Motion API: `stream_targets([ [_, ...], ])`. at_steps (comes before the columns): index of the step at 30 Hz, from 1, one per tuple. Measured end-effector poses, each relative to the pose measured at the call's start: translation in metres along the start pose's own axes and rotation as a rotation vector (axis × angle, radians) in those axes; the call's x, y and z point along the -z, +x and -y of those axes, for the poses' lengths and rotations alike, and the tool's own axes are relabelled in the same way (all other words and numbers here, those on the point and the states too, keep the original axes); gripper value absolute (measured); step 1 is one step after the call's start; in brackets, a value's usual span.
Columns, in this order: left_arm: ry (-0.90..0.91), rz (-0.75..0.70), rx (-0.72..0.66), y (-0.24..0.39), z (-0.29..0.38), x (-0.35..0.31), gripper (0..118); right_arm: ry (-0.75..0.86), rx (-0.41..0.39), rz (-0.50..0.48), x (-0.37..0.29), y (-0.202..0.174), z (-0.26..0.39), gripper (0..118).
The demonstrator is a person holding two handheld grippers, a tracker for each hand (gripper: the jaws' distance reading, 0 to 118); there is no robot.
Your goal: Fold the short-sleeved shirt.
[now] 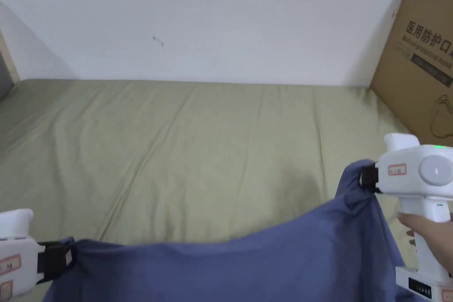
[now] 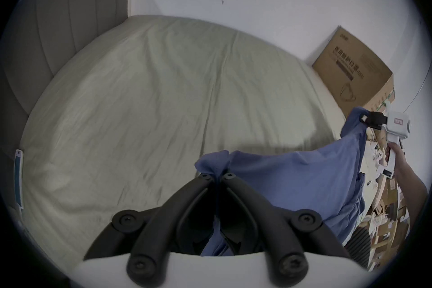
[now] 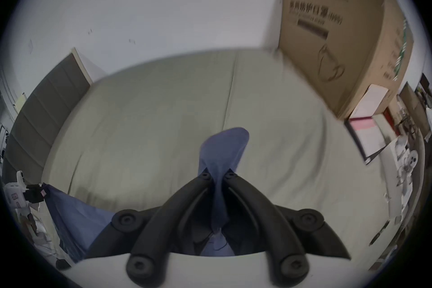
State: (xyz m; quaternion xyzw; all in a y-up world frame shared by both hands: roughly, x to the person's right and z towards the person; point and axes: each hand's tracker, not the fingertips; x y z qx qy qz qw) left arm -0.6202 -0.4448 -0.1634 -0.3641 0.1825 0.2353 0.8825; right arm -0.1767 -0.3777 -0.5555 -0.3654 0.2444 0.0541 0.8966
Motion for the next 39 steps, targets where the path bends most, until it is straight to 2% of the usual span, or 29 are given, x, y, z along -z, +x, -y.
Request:
stream_targets([
  [4,0.054,-0.004,0.039,0.005,-0.013,-0.014,2,0.089,-0.003,0.011,-0.053,0.004,-0.001,3],
  [7,0.051,0.044,0.051,0.004,-0.014,-0.026,2,0.074,0.042,-0.026,-0.091,0.015,0.019,2],
  [9,0.023,0.051,0.086,0.001,-0.008,-0.035,2,0.036,0.041,-0.023,-0.112,0.024,0.044,2],
  [14,-0.151,0.084,0.156,-0.012,0.035,-0.06,2,-0.221,0.01,-0.044,-0.155,0.055,0.14,2],
  [17,-0.295,0.088,0.189,-0.02,0.069,-0.07,2,-0.362,0.064,-0.056,-0.166,0.074,0.19,2],
  [20,-0.388,0.066,0.187,-0.025,0.1,-0.064,3,-0.431,0.148,-0.086,-0.153,0.085,0.217,3],
  [21,-0.39,0.063,0.167,-0.027,0.104,-0.06,18,-0.441,0.178,-0.085,-0.147,0.086,0.221,3],
  [22,-0.397,0.072,0.123,-0.029,0.109,-0.057,47,-0.474,0.215,-0.074,-0.139,0.086,0.222,4],
  [23,-0.396,0.069,0.088,-0.029,0.111,-0.053,84,-0.493,0.239,-0.049,-0.133,0.085,0.222,12],
  [24,-0.398,0.042,0.072,-0.031,0.113,-0.053,96,-0.512,0.247,-0.032,-0.129,0.084,0.221,12],
  [26,-0.372,0.045,0.042,-0.03,0.112,-0.06,108,-0.534,0.294,-0.066,-0.129,0.085,0.217,25],
  [27,-0.343,0.06,0.02,-0.027,0.108,-0.065,110,-0.546,0.345,-0.095,-0.129,0.086,0.214,66],
  [28,-0.339,0.076,-0.009,-0.024,0.105,-0.07,109,-0.571,0.386,-0.111,-0.132,0.084,0.212,97],
  [29,-0.317,0.084,-0.031,-0.018,0.1,-0.078,109,-0.561,0.407,-0.108,-0.139,0.08,0.208,110],
  [31,-0.216,0.115,-0.014,-0.003,0.09,-0.099,109,-0.495,0.404,-0.163,-0.153,0.071,0.193,111],
  [32,-0.15,0.124,0.0,0.008,0.085,-0.11,109,-0.431,0.374,-0.182,-0.164,0.064,0.184,111],
  [35,0.067,0.14,0.038,0.045,0.072,-0.141,109,-0.155,0.198,-0.174,-0.202,0.035,0.158,111],
  [38,0.303,0.119,0.121,0.085,0.072,-0.17,108,0.238,0.04,-0.142,-0.249,0.005,0.149,111],
  [39,0.386,0.106,0.147,0.095,0.074,-0.175,106,0.384,0.014,-0.114,-0.265,-0.004,0.151,110],
])
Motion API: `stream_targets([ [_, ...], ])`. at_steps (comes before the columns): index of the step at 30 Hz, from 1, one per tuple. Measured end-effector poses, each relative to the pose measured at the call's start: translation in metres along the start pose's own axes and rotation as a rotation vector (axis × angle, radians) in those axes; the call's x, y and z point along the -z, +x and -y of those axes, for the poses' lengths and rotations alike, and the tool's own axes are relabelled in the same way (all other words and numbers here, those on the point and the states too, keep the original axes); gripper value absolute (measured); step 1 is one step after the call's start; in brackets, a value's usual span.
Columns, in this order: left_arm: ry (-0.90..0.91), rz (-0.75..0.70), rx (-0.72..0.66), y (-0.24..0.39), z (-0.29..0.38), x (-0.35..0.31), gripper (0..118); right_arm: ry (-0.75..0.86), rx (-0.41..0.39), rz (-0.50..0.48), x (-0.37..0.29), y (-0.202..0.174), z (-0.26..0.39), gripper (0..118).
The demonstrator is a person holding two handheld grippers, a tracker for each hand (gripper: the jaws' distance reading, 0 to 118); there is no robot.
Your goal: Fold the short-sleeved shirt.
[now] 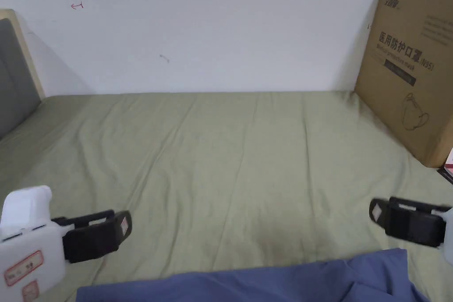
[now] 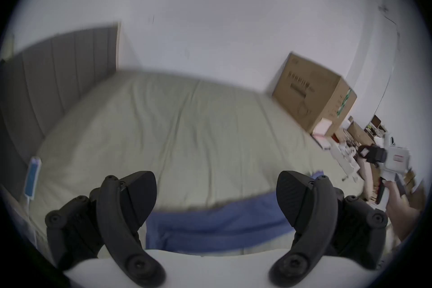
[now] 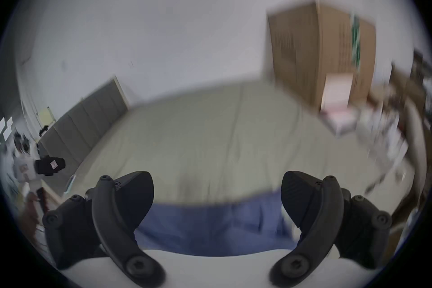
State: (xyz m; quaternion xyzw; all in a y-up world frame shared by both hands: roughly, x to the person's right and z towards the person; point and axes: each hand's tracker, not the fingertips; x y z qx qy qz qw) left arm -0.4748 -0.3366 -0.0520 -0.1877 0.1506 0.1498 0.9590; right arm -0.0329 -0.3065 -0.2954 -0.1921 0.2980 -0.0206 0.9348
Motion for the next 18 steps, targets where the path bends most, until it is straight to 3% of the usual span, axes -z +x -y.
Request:
stream_targets([
  [2,0.135,-0.007,0.027,0.02,0.002,-0.011,93,0.196,-0.04,0.014,-0.021,-0.016,0.0,109],
  [3,0.18,-0.023,0.03,0.028,0.004,-0.015,75,0.229,-0.027,-0.01,-0.026,-0.02,0.001,102],
  [4,0.212,-0.046,0.03,0.032,0.007,-0.013,51,0.244,0.003,-0.031,-0.03,-0.023,0.002,83],
  [6,0.244,-0.114,0.017,0.043,0.013,-0.015,5,0.241,0.07,-0.008,-0.027,-0.021,0.011,0],
  [8,0.256,-0.11,0.005,0.048,0.019,-0.014,3,0.228,0.076,0.058,-0.021,-0.018,0.024,0],
  [9,0.266,-0.097,-0.001,0.048,0.02,-0.014,2,0.22,0.073,0.021,-0.014,-0.018,0.029,0],
  [14,0.229,-0.048,-0.015,0.039,0.013,-0.014,0,0.226,0.058,0.033,-0.021,-0.015,0.024,0],
  [16,0.141,0.047,-0.146,0.016,0.002,-0.013,0,0.251,0.058,0.022,-0.023,-0.013,0.022,0],
  [18,0.009,0.105,-0.271,-0.021,-0.006,-0.001,0,0.265,0.106,-0.057,-0.03,-0.008,0.013,0],
])
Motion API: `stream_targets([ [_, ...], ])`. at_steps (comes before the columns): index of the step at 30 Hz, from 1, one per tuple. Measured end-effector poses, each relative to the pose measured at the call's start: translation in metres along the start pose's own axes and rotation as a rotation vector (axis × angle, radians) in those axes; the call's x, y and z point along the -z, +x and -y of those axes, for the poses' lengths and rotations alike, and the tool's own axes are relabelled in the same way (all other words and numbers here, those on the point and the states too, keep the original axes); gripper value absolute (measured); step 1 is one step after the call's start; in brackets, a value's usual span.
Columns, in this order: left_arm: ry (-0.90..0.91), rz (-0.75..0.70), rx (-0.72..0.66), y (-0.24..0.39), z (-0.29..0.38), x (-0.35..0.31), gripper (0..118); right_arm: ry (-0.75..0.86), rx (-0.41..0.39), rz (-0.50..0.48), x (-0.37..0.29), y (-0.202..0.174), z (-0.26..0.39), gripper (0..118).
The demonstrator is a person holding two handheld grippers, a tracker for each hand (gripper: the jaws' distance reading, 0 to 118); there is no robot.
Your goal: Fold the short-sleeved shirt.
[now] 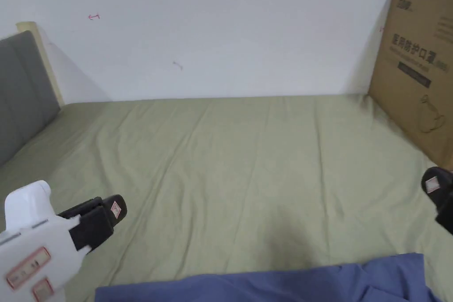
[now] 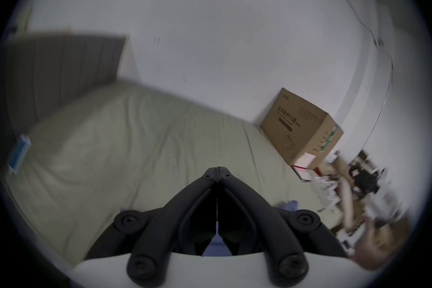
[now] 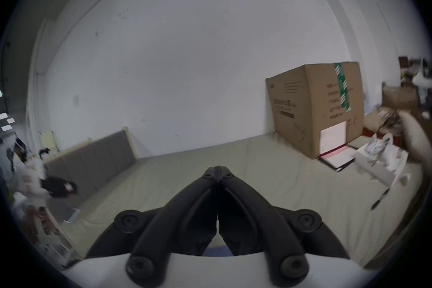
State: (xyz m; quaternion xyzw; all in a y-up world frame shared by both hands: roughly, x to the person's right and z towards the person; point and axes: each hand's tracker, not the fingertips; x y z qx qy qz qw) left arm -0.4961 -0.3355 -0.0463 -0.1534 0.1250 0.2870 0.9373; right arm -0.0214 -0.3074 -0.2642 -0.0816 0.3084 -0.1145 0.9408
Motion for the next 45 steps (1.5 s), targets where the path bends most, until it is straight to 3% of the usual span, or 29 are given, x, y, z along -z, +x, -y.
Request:
stream_targets([
  [4,-0.291,0.054,-0.278,-0.092,-0.011,0.021,0,-0.072,0.134,-0.076,0.007,0.008,0.002,0],
  [7,-0.422,0.091,-0.393,-0.133,0.015,0.027,5,-0.136,0.174,-0.05,0.016,0.014,0.013,0],
  [8,-0.441,0.087,-0.448,-0.147,0.024,0.029,30,-0.161,0.174,-0.044,0.019,0.014,0.016,0],
  [9,-0.48,0.065,-0.477,-0.161,0.034,0.034,97,-0.176,0.17,-0.037,0.022,0.013,0.018,0],
  [10,-0.538,0.057,-0.484,-0.181,0.043,0.042,118,-0.188,0.164,-0.035,0.024,0.012,0.02,0],
  [11,-0.504,0.071,-0.489,-0.196,0.051,0.048,114,-0.199,0.154,-0.035,0.027,0.009,0.019,0],
  [14,-0.544,0.044,-0.52,-0.225,0.067,0.059,118,-0.221,0.109,-0.019,0.033,0.0,0.017,0],
  [16,-0.544,0.101,-0.59,-0.241,0.085,0.075,118,-0.236,0.091,-0.016,0.038,-0.003,0.016,0],
  [21,-0.544,0.58,-0.942,-0.218,0.128,0.104,118,-0.285,0.085,-0.007,0.055,-0.015,0.016,0],
  [22,-0.594,0.619,-0.986,-0.212,0.136,0.111,117,-0.296,0.092,-0.01,0.058,-0.017,0.016,0],
  [23,-0.624,0.615,-0.984,-0.206,0.14,0.116,108,-0.307,0.101,-0.017,0.062,-0.018,0.017,0],
  [24,-0.611,0.555,-0.926,-0.203,0.138,0.116,71,-0.316,0.108,-0.024,0.065,-0.02,0.018,0],
  [25,-0.605,0.499,-0.893,-0.203,0.139,0.117,20,-0.321,0.111,-0.028,0.068,-0.022,0.018,0],
  [26,-0.661,0.35,-0.838,-0.219,0.143,0.111,11,-0.327,0.113,-0.034,0.07,-0.024,0.019,0],
  [27,-0.748,0.167,-0.739,-0.231,0.147,0.105,11,-0.33,0.115,-0.039,0.072,-0.026,0.02,0],
  [28,-0.687,0.279,-0.8,-0.224,0.145,0.109,11,-0.333,0.118,-0.045,0.074,-0.028,0.021,0],
  [29,-0.67,0.286,-0.796,-0.225,0.144,0.125,11,-0.337,0.123,-0.054,0.075,-0.028,0.022,0],
  [32,-0.694,0.074,-0.539,-0.226,0.137,0.129,11,-0.345,0.134,-0.071,0.077,-0.029,0.024,0],
  [37,-0.507,-0.337,0.195,-0.118,0.072,0.085,11,-0.342,0.167,-0.101,0.07,-0.023,0.023,0],
  [40,-0.406,-0.61,0.469,-0.102,0.056,0.046,11,-0.338,0.17,-0.106,0.061,-0.018,0.024,0],
  [42,-0.406,-0.584,0.429,-0.08,0.062,0.044,11,-0.34,0.168,-0.108,0.055,-0.014,0.024,0],
  [45,-0.497,-0.185,0.058,-0.044,0.068,0.055,11,-0.349,0.169,-0.113,0.045,-0.008,0.023,0],
])
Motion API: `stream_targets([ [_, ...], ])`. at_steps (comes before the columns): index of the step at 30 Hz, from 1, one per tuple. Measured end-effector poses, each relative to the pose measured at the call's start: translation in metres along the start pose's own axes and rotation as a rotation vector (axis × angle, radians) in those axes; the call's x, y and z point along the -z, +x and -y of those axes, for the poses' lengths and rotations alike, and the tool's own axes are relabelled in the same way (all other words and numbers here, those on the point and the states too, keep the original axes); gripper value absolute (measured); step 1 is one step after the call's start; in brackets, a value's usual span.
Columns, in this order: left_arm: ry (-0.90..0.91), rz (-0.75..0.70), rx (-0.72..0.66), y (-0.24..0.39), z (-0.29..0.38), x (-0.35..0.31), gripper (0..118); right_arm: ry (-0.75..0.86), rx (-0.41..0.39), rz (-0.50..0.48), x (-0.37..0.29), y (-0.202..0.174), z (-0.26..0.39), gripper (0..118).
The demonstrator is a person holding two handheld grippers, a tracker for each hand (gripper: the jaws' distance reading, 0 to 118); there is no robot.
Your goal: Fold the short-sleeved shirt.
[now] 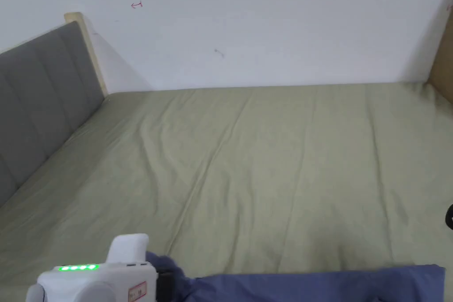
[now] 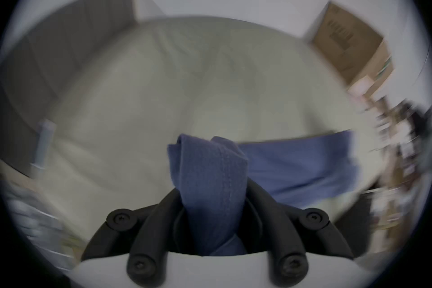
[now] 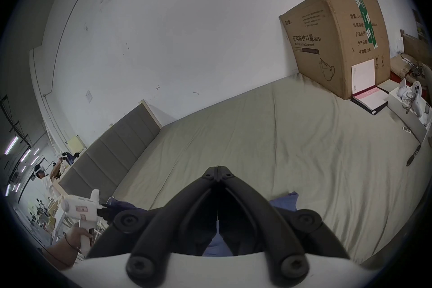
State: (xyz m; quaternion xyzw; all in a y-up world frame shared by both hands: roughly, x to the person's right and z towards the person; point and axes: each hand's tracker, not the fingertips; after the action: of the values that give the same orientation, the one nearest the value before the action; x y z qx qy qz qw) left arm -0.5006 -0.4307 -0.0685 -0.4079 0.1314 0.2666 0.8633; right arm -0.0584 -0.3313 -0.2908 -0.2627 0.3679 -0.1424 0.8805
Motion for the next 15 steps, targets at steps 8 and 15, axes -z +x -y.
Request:
stream_targets([
  [8,-0.247,0.275,-0.081,0.112,-0.001,0.083,97,0.061,0.005,-0.045,-0.031,0.014,0.005,0],
  [15,-0.181,0.158,-0.03,0.129,-0.001,0.093,96,0.047,0.004,0.01,-0.047,0.029,0.006,0],
])
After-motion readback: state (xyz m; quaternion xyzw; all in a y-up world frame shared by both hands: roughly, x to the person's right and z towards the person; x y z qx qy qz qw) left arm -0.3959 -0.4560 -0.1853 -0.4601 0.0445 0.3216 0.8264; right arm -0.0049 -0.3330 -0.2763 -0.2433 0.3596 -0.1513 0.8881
